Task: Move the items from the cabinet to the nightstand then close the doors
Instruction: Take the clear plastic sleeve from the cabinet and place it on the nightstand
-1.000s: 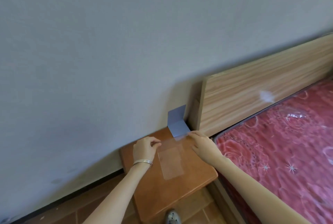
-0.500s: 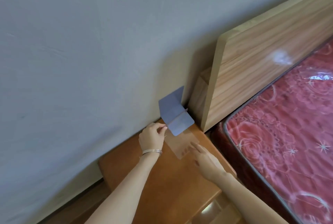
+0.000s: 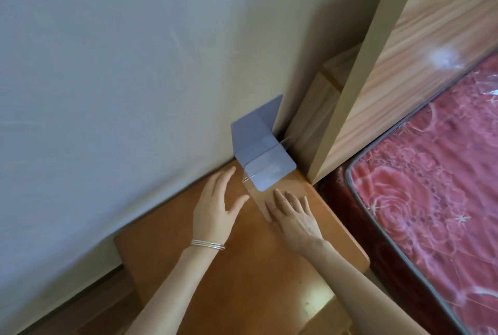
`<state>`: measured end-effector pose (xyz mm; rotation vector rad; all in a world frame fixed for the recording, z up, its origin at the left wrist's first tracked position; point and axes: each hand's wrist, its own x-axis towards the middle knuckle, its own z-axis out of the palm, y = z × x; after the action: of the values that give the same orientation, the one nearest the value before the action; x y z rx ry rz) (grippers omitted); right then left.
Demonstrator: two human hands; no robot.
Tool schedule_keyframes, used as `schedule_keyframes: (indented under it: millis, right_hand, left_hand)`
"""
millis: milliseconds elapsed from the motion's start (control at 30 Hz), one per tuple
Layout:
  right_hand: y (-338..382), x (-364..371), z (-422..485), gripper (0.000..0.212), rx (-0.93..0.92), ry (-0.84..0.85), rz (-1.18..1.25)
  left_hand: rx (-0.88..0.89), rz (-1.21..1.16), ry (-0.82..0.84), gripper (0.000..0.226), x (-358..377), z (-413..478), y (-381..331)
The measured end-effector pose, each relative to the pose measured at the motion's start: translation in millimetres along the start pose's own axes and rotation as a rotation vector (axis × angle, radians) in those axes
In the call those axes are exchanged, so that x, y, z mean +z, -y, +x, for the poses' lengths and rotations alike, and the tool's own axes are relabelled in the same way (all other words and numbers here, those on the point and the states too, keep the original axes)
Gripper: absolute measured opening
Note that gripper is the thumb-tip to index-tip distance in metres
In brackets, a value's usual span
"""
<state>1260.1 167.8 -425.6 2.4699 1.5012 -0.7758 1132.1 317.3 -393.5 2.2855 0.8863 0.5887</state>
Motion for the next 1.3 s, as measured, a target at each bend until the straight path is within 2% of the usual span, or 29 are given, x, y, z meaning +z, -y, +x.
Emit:
schedule_keyframes:
  millis: [100, 167, 233, 367, 567, 767, 1067, 1167, 1300]
  right_hand:
    - [2, -1, 9, 0.050, -0.020, -0.103, -0.013]
    - [-1, -2, 17, 0.050, -0.022, -0.144, -0.007]
    - [-4, -3, 25, 0.050, -0.017, -0.169, -0.014]
    - [-13, -4, 38, 0.050, -0.019, -0.184, -0.040]
    - [-27, -18, 49, 0.052, -0.082, -0.098, -0.054]
    - [-21, -36, 69, 0.046, -0.049, -0.105, 0.098]
    - [-11, -38, 65, 0.057, -0.027, -0.059, 0.104]
    - [-7, -28, 70, 0.057, 0.016, -0.118, 0.072]
    - [10, -16, 79, 0.045, 0.084, -0.330, 0.090]
  left_hand:
    - [0.003, 0.290, 0.101, 0.049, 22, -35, 32]
    - [0.002, 0.419, 0.285, 0.058, 36, -59, 46]
    - [-0.003, 0.497, 0.389, 0.061, 47, -73, 54]
    - [-0.014, 0.527, 0.409, 0.062, 54, -75, 59]
    - [-0.016, 0.552, 0.424, 0.064, 56, -76, 62]
    - [-0.027, 0.546, 0.451, 0.064, 56, -75, 62]
    - [-0.047, 0.535, 0.460, 0.063, 55, -75, 62]
    - [-0.049, 0.536, 0.463, 0.062, 54, -74, 61]
    - [-0.055, 0.529, 0.470, 0.063, 54, -73, 59]
